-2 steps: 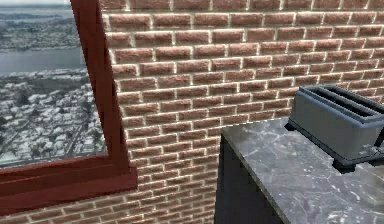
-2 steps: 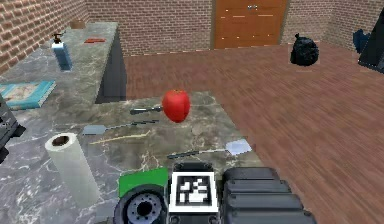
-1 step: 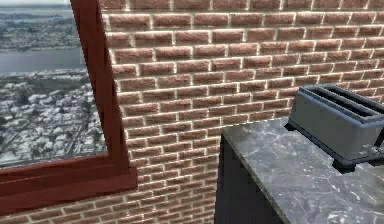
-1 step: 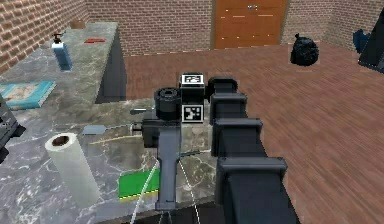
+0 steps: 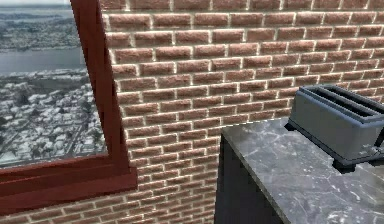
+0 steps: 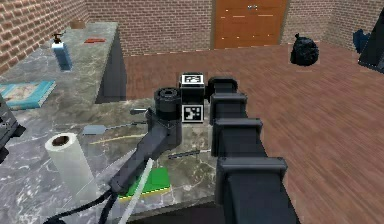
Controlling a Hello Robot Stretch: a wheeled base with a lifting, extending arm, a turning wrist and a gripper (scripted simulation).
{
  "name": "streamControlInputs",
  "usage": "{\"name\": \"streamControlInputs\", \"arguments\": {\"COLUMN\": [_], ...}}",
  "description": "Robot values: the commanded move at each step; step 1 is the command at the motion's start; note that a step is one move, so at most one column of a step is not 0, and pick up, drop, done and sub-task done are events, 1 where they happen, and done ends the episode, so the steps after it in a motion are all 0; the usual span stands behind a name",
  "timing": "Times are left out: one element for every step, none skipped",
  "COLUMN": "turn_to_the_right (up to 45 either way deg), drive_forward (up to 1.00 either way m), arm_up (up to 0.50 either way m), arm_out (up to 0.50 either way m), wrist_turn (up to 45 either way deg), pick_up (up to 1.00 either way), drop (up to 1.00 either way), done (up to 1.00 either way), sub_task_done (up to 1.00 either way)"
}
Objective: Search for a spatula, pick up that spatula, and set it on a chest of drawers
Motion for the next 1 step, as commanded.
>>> {"name": "streamControlInputs", "arguments": {"turn_to_the_right": [0.0], "drive_forward": [0.0], "arm_up": [0.0], "arm_out": [0.0], "wrist_turn": [45.0], "pick_up": [0.0], "drop": [0.0], "done": [0.0], "sub_task_done": [0.0]}}
